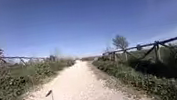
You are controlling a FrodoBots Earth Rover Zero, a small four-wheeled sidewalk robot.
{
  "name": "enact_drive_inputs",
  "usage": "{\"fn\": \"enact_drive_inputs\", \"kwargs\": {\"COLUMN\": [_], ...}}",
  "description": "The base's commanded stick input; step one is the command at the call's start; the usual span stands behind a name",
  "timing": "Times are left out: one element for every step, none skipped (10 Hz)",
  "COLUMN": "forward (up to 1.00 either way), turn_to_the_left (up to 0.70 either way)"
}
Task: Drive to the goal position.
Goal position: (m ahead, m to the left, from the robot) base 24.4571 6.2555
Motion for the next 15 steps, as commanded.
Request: {"fn": "enact_drive_inputs", "kwargs": {"forward": [0.5,0.5,0.5,0.5,0.5,0.5,0.5,0.5,0.5,0.5,0.5,0.5,0.5,0.5,0.5], "turn_to_the_left": [0.0,0.0,0.0,0.0,0.0,0.0,0.0,0.0,0.0,0.0,0.0,0.0,0.0,0.0,0.0]}}
